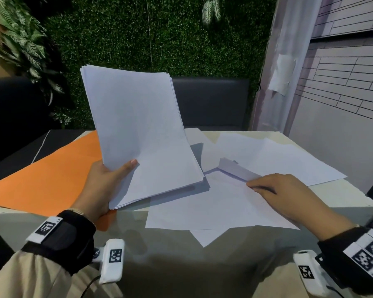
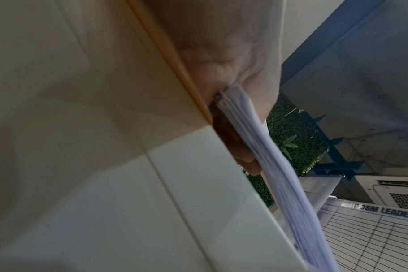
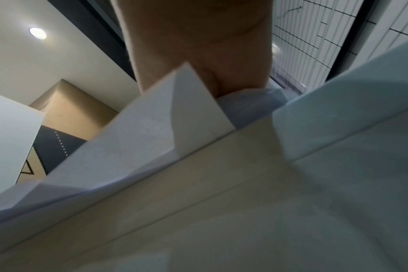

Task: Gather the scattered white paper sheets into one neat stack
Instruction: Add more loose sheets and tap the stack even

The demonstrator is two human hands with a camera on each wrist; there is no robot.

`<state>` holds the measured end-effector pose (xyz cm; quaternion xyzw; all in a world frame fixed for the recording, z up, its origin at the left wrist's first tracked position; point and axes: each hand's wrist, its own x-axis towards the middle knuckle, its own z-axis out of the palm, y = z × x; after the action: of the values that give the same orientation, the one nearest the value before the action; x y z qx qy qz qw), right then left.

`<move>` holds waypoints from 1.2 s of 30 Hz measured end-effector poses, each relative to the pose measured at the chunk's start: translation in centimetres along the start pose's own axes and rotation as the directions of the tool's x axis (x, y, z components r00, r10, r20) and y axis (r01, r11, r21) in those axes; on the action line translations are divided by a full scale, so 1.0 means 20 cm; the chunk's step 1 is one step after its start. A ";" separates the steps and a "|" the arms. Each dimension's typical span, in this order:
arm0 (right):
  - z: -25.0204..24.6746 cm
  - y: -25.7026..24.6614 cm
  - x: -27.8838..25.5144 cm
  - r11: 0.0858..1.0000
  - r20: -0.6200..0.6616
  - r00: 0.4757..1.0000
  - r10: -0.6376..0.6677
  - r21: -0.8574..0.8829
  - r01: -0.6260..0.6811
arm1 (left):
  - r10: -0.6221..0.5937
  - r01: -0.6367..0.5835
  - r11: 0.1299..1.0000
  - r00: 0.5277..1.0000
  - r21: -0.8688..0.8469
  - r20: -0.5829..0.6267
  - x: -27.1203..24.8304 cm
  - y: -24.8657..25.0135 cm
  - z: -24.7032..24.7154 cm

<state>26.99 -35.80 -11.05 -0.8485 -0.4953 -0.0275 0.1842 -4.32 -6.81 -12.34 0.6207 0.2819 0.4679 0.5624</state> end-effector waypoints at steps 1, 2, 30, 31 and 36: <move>-0.01 0.00 -0.01 0.999 -0.001 1.000 -0.022 -0.030 0.022 | 0.001 -0.001 1.000 1.000 0.000 0.002 0.00 0.00 0.00; -0.01 -0.01 -0.01 0.996 0.004 0.998 -0.064 -0.061 0.064 | 0.003 -0.003 1.000 1.000 -0.001 0.002 0.00 0.00 0.00; 0.16 -0.35 0.47 0.853 0.179 0.980 -0.092 -0.493 0.170 | 0.008 -0.008 0.999 1.000 -0.034 0.015 -0.01 0.01 0.00; 0.14 -0.35 0.45 0.874 0.164 0.984 -0.072 -0.465 0.141 | 0.008 -0.007 0.999 1.000 -0.034 0.011 -0.01 0.01 0.00; -0.01 -0.23 0.36 0.955 0.066 0.997 -0.030 -0.293 0.048 | -0.003 0.003 0.999 1.000 -0.045 -0.006 0.00 0.01 -0.01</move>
<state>26.68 -27.89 -7.96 -0.8569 -0.5079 -0.0787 0.0401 -4.52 -6.74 -12.26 0.6060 0.2739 0.4751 0.5762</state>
